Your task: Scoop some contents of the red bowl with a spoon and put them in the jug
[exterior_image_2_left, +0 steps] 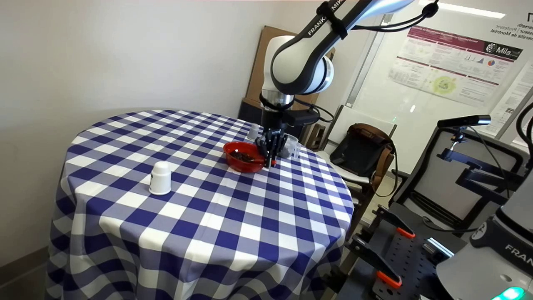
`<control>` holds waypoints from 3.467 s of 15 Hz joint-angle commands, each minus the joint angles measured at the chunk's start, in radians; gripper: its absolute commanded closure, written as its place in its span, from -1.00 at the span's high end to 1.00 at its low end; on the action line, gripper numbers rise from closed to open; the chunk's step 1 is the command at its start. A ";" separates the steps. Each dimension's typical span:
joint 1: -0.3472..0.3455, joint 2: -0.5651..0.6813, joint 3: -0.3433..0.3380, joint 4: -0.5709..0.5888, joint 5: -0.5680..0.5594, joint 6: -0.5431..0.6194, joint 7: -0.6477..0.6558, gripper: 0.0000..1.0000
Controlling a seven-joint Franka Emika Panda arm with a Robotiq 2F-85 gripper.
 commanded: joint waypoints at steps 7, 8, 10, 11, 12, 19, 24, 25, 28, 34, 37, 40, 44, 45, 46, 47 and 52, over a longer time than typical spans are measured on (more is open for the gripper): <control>0.006 -0.003 -0.011 0.010 -0.011 0.000 -0.003 -0.78; 0.006 -0.006 -0.010 0.009 -0.010 0.001 -0.003 -0.78; 0.005 -0.018 -0.007 0.008 -0.006 0.003 -0.004 -0.78; 0.005 -0.026 -0.005 0.007 -0.005 0.003 -0.006 -0.78; 0.005 -0.032 -0.005 0.008 -0.005 0.003 -0.007 -0.78; 0.004 -0.077 0.000 0.002 -0.005 0.006 -0.010 -0.78; -0.002 -0.106 0.001 -0.011 -0.001 0.011 -0.013 -0.78; -0.003 -0.111 0.001 -0.012 0.000 0.011 -0.014 -0.78; -0.009 -0.130 -0.002 -0.020 -0.001 0.013 -0.016 -0.78; -0.014 -0.157 -0.005 -0.042 -0.007 0.016 -0.016 -0.78; -0.011 -0.161 -0.003 -0.055 -0.009 0.017 -0.016 -0.78; -0.007 -0.164 0.002 -0.074 -0.007 0.020 -0.016 -0.78; -0.010 -0.157 0.009 -0.094 0.005 0.017 -0.024 -0.78; -0.023 -0.155 0.021 -0.095 0.032 0.009 -0.044 -0.78; -0.034 -0.152 0.032 -0.096 0.061 0.003 -0.063 -0.78; -0.034 -0.149 0.031 -0.099 0.064 0.004 -0.065 -0.78; -0.025 -0.151 0.018 -0.100 0.045 0.006 -0.056 -0.79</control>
